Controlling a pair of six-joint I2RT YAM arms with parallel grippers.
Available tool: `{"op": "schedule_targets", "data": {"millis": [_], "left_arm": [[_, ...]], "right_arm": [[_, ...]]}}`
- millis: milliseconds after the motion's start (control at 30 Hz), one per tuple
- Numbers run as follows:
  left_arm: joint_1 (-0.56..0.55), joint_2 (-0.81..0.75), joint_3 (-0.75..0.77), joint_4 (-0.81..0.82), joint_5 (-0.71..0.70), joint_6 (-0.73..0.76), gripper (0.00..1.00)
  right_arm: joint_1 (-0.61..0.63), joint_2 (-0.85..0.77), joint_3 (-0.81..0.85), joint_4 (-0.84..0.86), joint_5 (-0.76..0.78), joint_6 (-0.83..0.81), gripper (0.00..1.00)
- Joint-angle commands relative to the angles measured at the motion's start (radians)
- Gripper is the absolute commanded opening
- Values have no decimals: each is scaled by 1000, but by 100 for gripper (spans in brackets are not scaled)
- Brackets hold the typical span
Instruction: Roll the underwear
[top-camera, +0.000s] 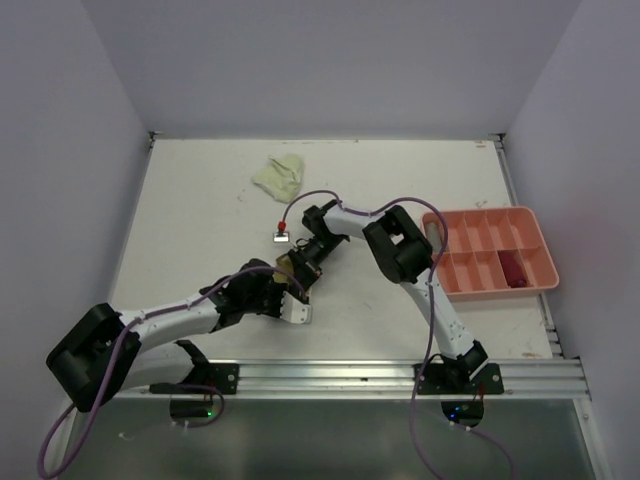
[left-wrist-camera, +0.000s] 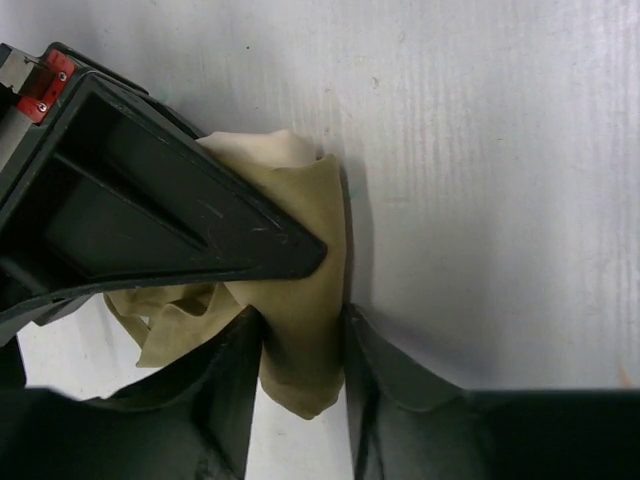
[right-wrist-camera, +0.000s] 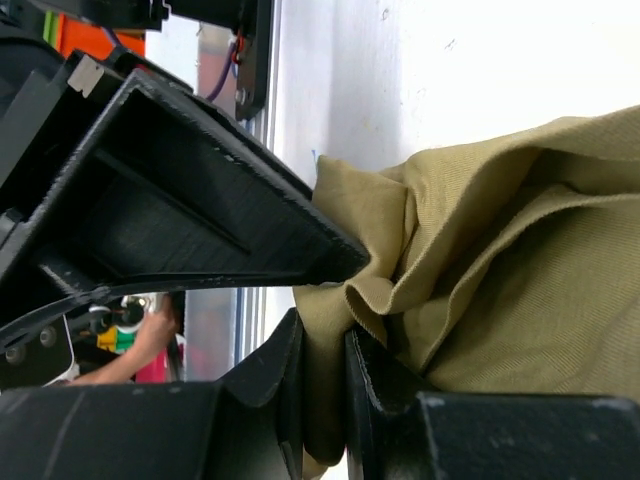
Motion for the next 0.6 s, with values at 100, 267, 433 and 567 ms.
{"op": "schedule_targets", "data": {"millis": [100,267,433,567], "left_arm": [[-6,85,21,-17,-19,-41,22],[-8,126,86,-202,45,-56,1],[-8,157,169,-390,166,-116,0],[-8,199,204,-489,225,-136,0]], "right_arm": [[3,74,-8,-82,69,-116,0],[-4,62,21,-105,111,-106,34],[-81,-13,70,-47,167,-26,68],[-168,-96,123,28,216,57,74]]}}
